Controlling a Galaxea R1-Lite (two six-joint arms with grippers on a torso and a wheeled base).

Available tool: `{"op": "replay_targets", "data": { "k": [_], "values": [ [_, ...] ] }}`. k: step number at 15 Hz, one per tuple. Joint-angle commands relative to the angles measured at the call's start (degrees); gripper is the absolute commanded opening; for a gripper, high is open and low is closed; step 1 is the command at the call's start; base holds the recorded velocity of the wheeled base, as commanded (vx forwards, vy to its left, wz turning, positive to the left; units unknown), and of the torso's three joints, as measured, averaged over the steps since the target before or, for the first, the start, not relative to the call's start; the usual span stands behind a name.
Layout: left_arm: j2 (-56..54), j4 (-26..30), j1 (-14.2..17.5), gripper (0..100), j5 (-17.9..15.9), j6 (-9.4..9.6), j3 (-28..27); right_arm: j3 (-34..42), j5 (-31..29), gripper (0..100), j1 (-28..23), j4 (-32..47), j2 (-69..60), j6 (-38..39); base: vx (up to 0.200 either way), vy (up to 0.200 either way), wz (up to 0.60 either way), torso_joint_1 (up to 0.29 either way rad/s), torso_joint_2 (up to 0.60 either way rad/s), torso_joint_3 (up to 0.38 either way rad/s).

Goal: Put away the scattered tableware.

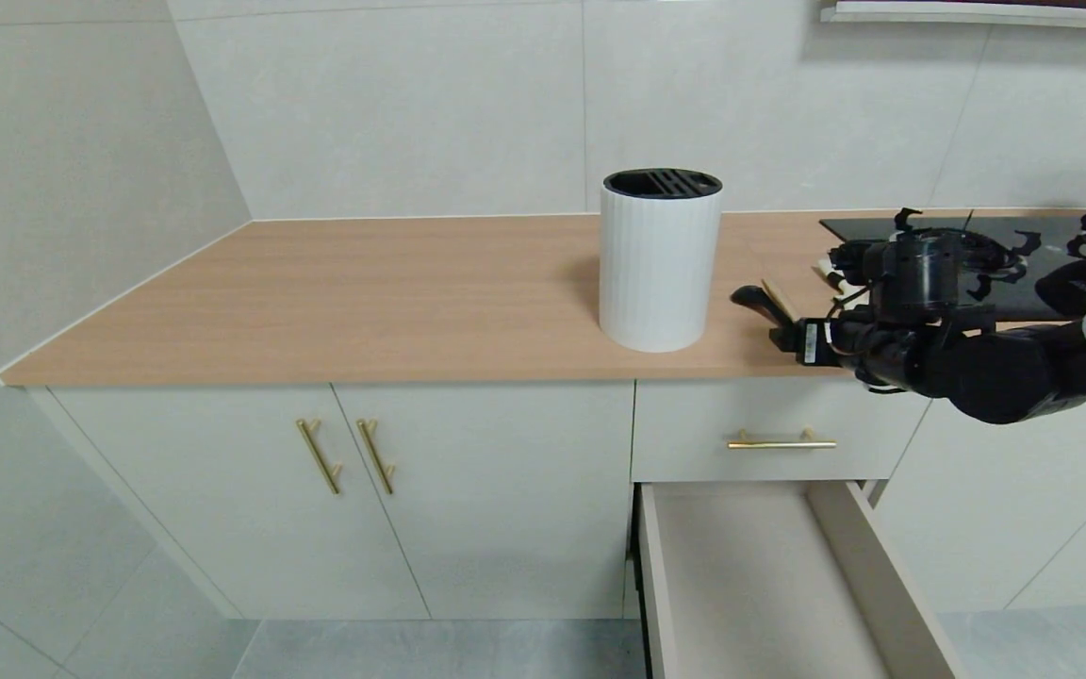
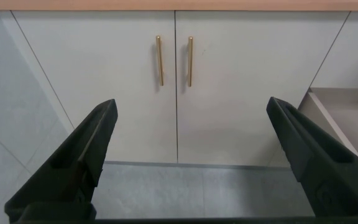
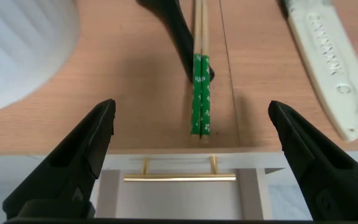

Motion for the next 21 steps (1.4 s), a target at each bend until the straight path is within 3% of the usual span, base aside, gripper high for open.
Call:
{"op": "replay_targets", "data": {
  "k": [1, 12, 13, 21],
  "values": [
    [0.09, -0.02, 0.0, 100, 0.02, -0.01, 0.0, -0.81, -0.21, 100, -0.81, -0.03, 1.51, 0.01, 0.0, 0.0, 0.0, 0.0, 0.0, 0.0],
    [0.0, -0.11, 0.0, 100, 0.02, -0.01, 0.0, -0.9, -0.21, 100, -0.9, -0.12, 2.74, 0.01, 0.0, 0.0, 0.0, 0.0, 0.0, 0.0],
    [0.09, -0.11, 0.0, 100, 0.02, -0.01, 0.0, -0.9, -0.21, 0, -0.9, -0.21, 2.65, 0.1, 0.0, 0.0, 0.0, 0.0, 0.0, 0.0],
    [0.09, -0.02, 0.0, 100, 0.02, -0.01, 0.0, -0.46, -0.3, 0, -0.9, -1.61, 2.04, 0.01, 0.0, 0.0, 0.0, 0.0, 0.0, 0.0]
  ]
}}
